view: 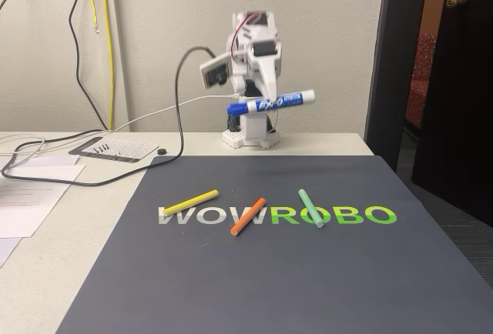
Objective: Pick up the blue marker.
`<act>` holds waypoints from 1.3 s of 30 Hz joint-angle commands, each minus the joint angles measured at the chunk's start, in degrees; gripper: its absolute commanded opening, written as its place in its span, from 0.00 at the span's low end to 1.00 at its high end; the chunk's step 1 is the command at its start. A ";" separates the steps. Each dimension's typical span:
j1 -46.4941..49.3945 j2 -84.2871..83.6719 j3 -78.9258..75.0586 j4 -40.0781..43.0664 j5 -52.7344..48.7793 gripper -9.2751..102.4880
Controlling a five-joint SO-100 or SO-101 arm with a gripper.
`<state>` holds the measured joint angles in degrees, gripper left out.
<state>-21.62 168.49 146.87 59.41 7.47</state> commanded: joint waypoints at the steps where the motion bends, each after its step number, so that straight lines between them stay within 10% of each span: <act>1: 1.41 3.60 3.16 -1.58 -2.02 0.08; 39: 7.29 23.47 18.81 1.14 -6.59 0.08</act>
<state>-14.77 188.61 166.03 61.70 0.70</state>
